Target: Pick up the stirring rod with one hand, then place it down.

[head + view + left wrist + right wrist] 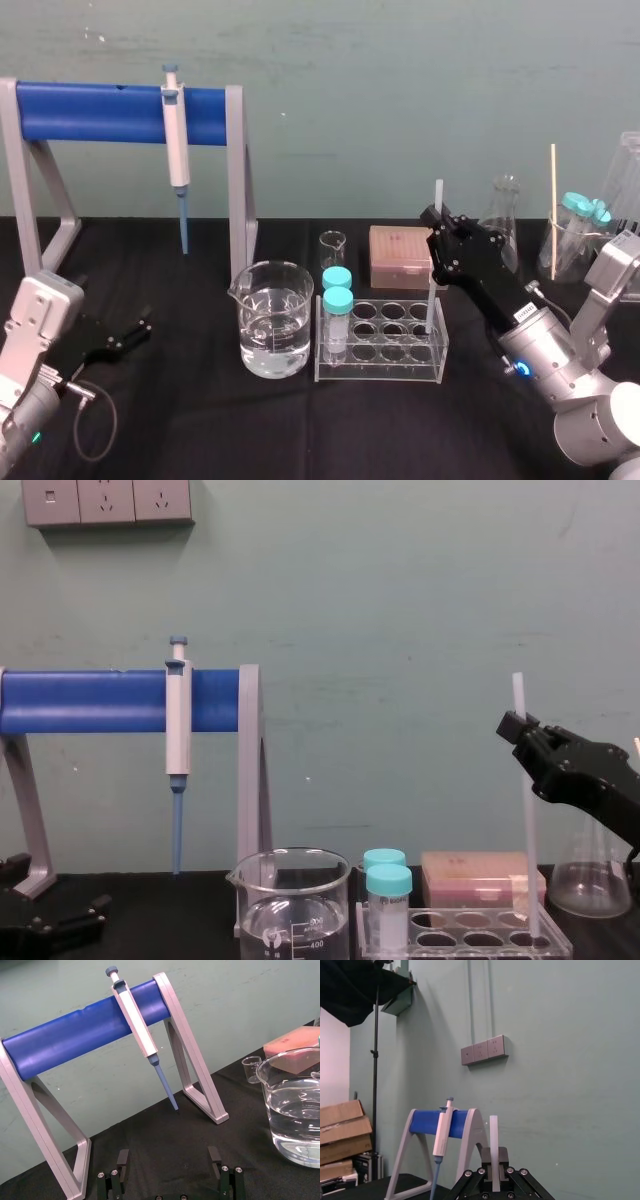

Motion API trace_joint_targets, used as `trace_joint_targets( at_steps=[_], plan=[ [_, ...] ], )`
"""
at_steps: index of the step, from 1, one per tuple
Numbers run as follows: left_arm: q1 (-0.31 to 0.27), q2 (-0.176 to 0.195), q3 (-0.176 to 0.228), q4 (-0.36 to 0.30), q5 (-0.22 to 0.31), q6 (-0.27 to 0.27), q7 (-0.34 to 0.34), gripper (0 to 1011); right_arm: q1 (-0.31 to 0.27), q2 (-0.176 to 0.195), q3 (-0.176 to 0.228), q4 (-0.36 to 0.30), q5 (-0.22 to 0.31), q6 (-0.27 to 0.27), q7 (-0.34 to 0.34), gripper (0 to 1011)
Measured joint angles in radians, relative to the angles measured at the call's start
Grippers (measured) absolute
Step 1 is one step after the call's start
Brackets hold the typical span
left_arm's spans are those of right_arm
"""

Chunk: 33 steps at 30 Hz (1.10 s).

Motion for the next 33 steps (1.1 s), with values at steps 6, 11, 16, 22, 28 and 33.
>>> trace_joint_targets(
  at_steps=[6, 11, 16, 22, 28, 33],
  plan=[
    [0.0, 0.0, 0.0, 0.0, 0.0, 0.0, 0.0, 1000, 0.008, -0.003, -0.003, 0.02, 0.022, 0.023, 0.013, 72],
    [0.0, 0.0, 0.0, 0.0, 0.0, 0.0, 0.0, 1000, 0.017, -0.006, -0.004, 0.044, 0.03, 0.036, 0.014, 72],
    [0.0, 0.0, 0.0, 0.0, 0.0, 0.0, 0.0, 1000, 0.03, -0.008, -0.006, 0.073, 0.029, 0.036, 0.015, 72],
    [0.0, 0.0, 0.0, 0.0, 0.0, 0.0, 0.0, 1000, 0.054, -0.014, -0.011, 0.126, 0.019, 0.025, 0.022, 72],
    [0.0, 0.0, 0.0, 0.0, 0.0, 0.0, 0.0, 1000, 0.079, -0.02, -0.014, 0.18, 0.006, 0.011, 0.035, 72],
    [0.0, 0.0, 0.0, 0.0, 0.0, 0.0, 0.0, 1000, 0.092, -0.025, -0.016, 0.213, -0.001, 0.011, 0.041, 72]
  ],
)
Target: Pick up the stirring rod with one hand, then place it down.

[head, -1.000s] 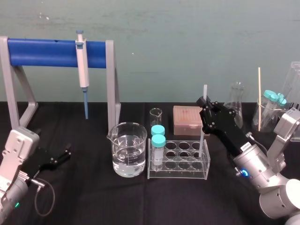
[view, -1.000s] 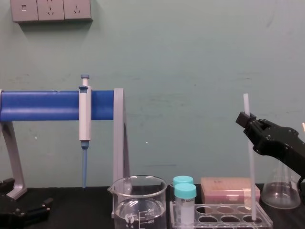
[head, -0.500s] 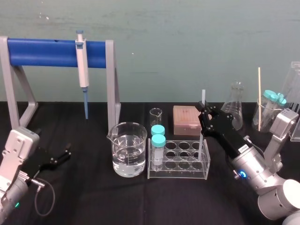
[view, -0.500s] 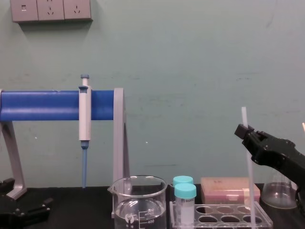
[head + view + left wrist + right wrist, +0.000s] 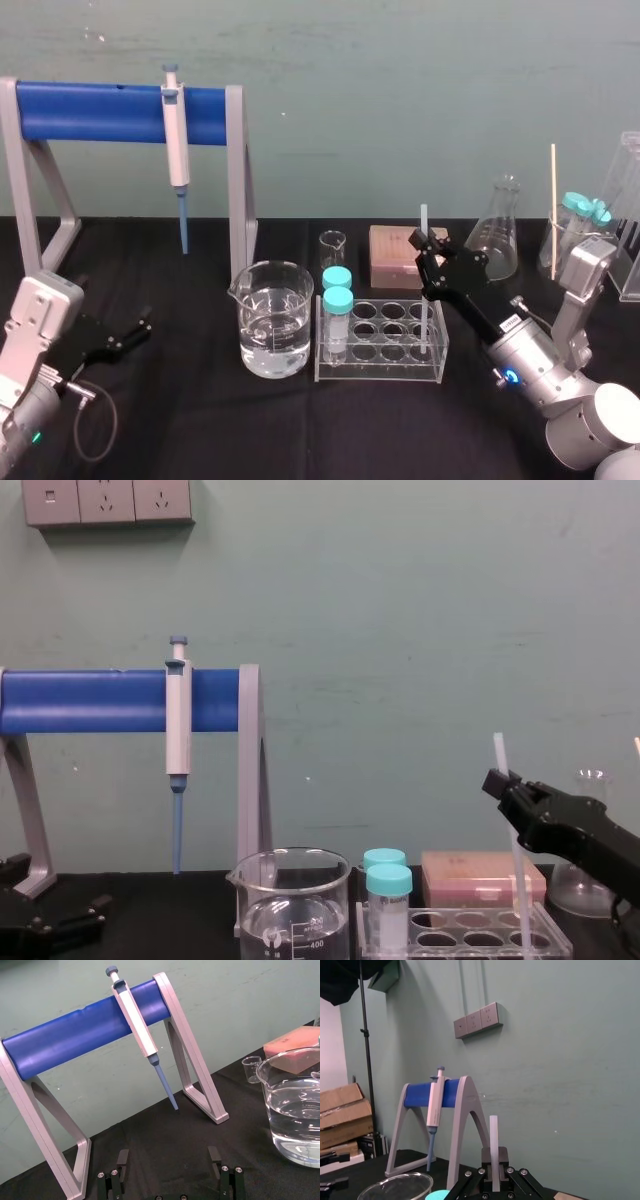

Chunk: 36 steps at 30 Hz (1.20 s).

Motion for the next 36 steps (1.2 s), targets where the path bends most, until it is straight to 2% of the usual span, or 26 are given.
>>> trace_joint_targets(
  at_steps=[11, 29, 36],
  plan=[
    [0.0, 0.0, 0.0, 0.0, 0.0, 0.0, 0.0, 1000, 0.024, -0.01, -0.003, 0.055, -0.016, 0.006, 0.01, 72],
    [0.0, 0.0, 0.0, 0.0, 0.0, 0.0, 0.0, 1000, 0.024, -0.01, -0.003, 0.055, -0.022, 0.008, 0.008, 77],
    [0.0, 0.0, 0.0, 0.0, 0.0, 0.0, 0.0, 1000, 0.024, -0.01, -0.003, 0.055, -0.02, 0.008, 0.007, 289]
  ],
)
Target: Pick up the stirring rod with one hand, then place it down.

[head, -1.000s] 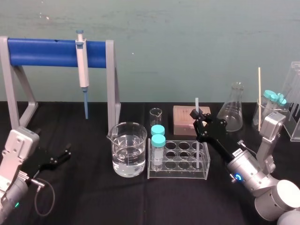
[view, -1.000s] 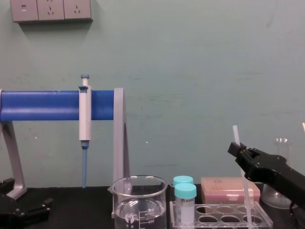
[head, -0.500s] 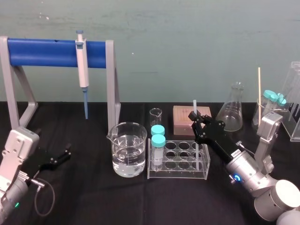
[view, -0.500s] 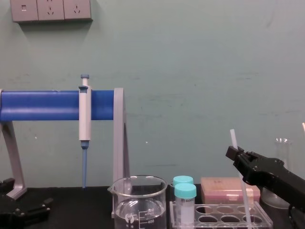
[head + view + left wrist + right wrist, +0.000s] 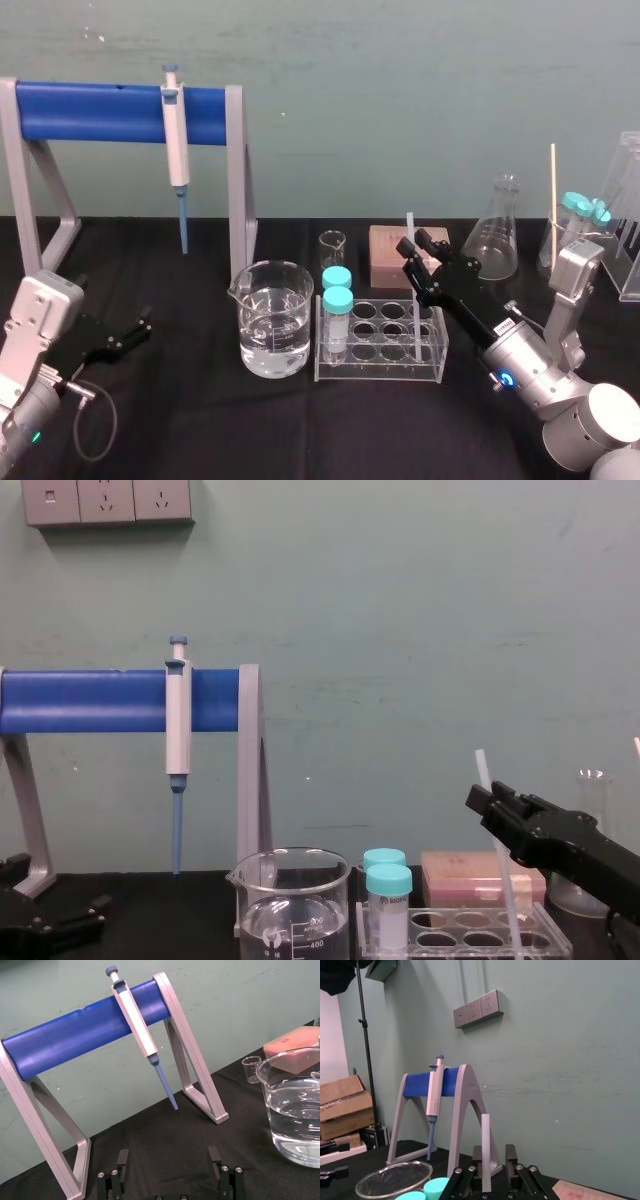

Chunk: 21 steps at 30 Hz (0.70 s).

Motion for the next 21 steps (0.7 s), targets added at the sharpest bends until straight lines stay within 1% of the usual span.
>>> trace_joint_targets(
  at_steps=[3, 6, 7, 9, 10, 12, 13, 14, 15, 16, 17, 21],
  plan=[
    [0.0, 0.0, 0.0, 0.0, 0.0, 0.0, 0.0, 1000, 0.0, 0.0, 0.0, 0.0, 0.0, 0.0, 0.0, 384],
    [0.0, 0.0, 0.0, 0.0, 0.0, 0.0, 0.0, 1000, 0.0, 0.0, 0.0, 0.0, 0.001, 0.0, 0.0, 452],
    [0.0, 0.0, 0.0, 0.0, 0.0, 0.0, 0.0, 1000, 0.0, 0.0, 0.0, 0.0, 0.001, 0.0, 0.0, 513],
    [0.0, 0.0, 0.0, 0.0, 0.0, 0.0, 0.0, 1000, 0.0, 0.0, 0.0, 0.0, 0.001, 0.0, 0.0, 556],
    [0.0, 0.0, 0.0, 0.0, 0.0, 0.0, 0.0, 1000, 0.0, 0.0, 0.0, 0.0, 0.001, 0.0, 0.0, 617],
    [0.0, 0.0, 0.0, 0.0, 0.0, 0.0, 0.0, 1000, 0.0, 0.0, 0.0, 0.0, 0.001, 0.0, 0.0, 658],
    [0.0, 0.0, 0.0, 0.0, 0.0, 0.0, 0.0, 1000, 0.0, 0.0, 0.0, 0.0, 0.001, 0.0, 0.0, 715],
    [0.0, 0.0, 0.0, 0.0, 0.0, 0.0, 0.0, 1000, 0.0, 0.0, 0.0, 0.0, 0.001, 0.0, 0.0, 730],
    [0.0, 0.0, 0.0, 0.0, 0.0, 0.0, 0.0, 1000, 0.0, 0.0, 0.0, 0.0, 0.001, 0.0, 0.0, 773],
    [0.0, 0.0, 0.0, 0.0, 0.0, 0.0, 0.0, 1000, 0.0, 0.0, 0.0, 0.0, 0.001, 0.0, 0.0, 784],
    [0.0, 0.0, 0.0, 0.0, 0.0, 0.0, 0.0, 1000, 0.0, 0.0, 0.0, 0.0, 0.001, 0.0, 0.0, 828],
    [0.0, 0.0, 0.0, 0.0, 0.0, 0.0, 0.0, 1000, 0.0, 0.0, 0.0, 0.0, 0.001, 0.0, 0.0, 931]
  ],
)
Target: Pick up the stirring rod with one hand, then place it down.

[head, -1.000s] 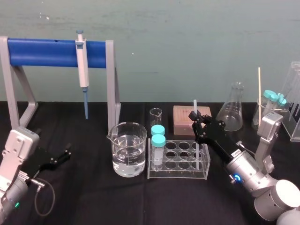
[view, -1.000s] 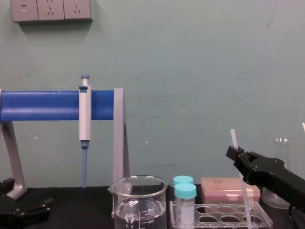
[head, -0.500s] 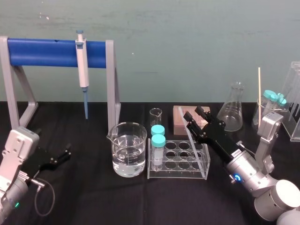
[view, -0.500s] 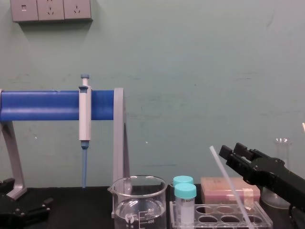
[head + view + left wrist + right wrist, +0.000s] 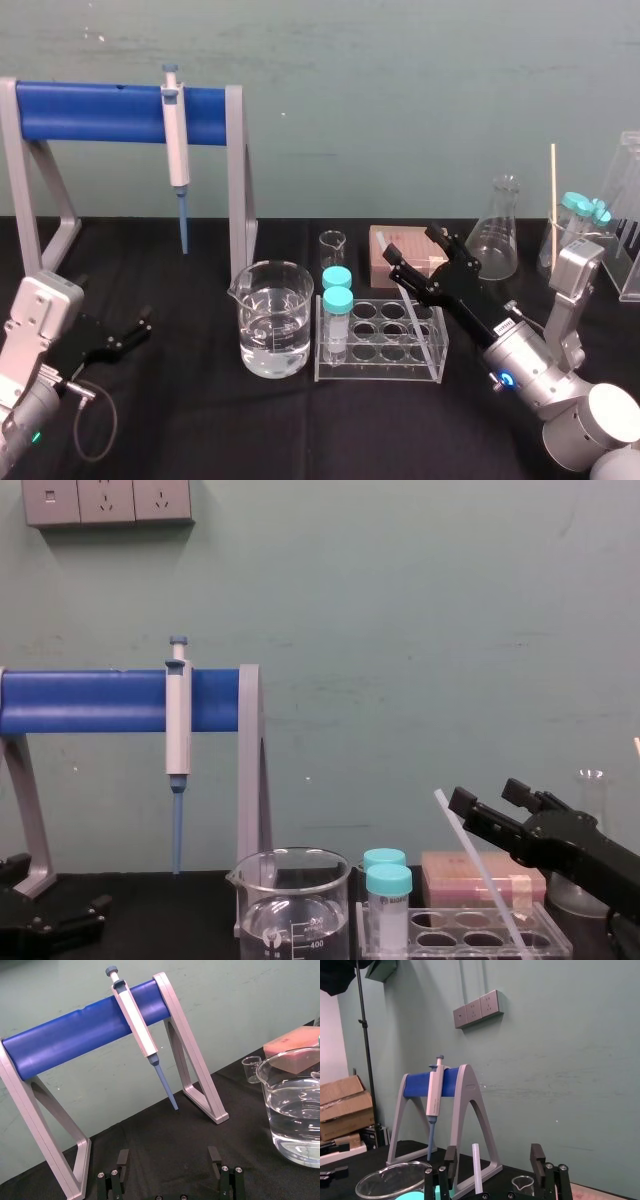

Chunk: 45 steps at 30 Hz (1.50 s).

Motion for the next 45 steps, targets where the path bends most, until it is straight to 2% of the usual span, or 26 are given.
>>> trace_joint_targets(
  at_steps=[4, 11, 17, 20, 24, 25, 29, 30, 33, 34, 40, 45],
  plan=[
    [0.0, 0.0, 0.0, 0.0, 0.0, 0.0, 0.0, 1000, 0.0, 0.0, 0.0, 0.0, 0.0, 0.0, 0.0, 1002],
    [0.0, 0.0, 0.0, 0.0, 0.0, 0.0, 0.0, 1000, -0.001, 0.001, 0.0, -0.004, -0.002, -0.002, -0.002, 1003],
    [0.0, 0.0, 0.0, 0.0, 0.0, 0.0, 0.0, 1000, -0.025, 0.011, 0.022, -0.097, -0.02, -0.037, -0.057, 1003],
    [0.0, 0.0, 0.0, 0.0, 0.0, 0.0, 0.0, 1000, -0.042, 0.015, 0.043, -0.15, -0.033, -0.051, -0.105, 1003],
    [0.0, 0.0, 0.0, 0.0, 0.0, 0.0, 0.0, 1000, -0.078, 0.02, 0.082, -0.232, -0.07, -0.046, -0.214, 1003],
    [0.0, 0.0, 0.0, 0.0, 0.0, 0.0, 0.0, 1000, -0.078, 0.02, 0.082, -0.232, -0.07, -0.046, -0.214, 1003],
    [0.0, 0.0, 0.0, 0.0, 0.0, 0.0, 0.0, 1000, -0.12, 0.027, 0.127, -0.299, -0.107, 0.005, -0.336, 1003],
    [0.0, 0.0, 0.0, 0.0, 0.0, 0.0, 0.0, 1000, -0.135, 0.028, 0.141, -0.319, -0.115, 0.038, -0.375, 1003],
    [0.0, 0.0, 0.0, 0.0, 0.0, 0.0, 0.0, 1000, -0.16, 0.03, 0.162, -0.347, -0.121, 0.091, -0.424, 1003],
    [0.0, 0.0, 0.0, 0.0, 0.0, 0.0, 0.0, 1000, -0.177, 0.031, 0.172, -0.365, -0.123, 0.129, -0.452, 1003],
    [0.0, 0.0, 0.0, 0.0, 0.0, 0.0, 0.0, 1000, -0.242, 0.032, 0.194, -0.426, -0.137, 0.26, -0.516, 1003],
    [0.0, 0.0, 0.0, 0.0, 0.0, 0.0, 0.0, 1000, -0.274, 0.03, 0.195, -0.453, -0.151, 0.332, -0.534, 1003]
  ],
)
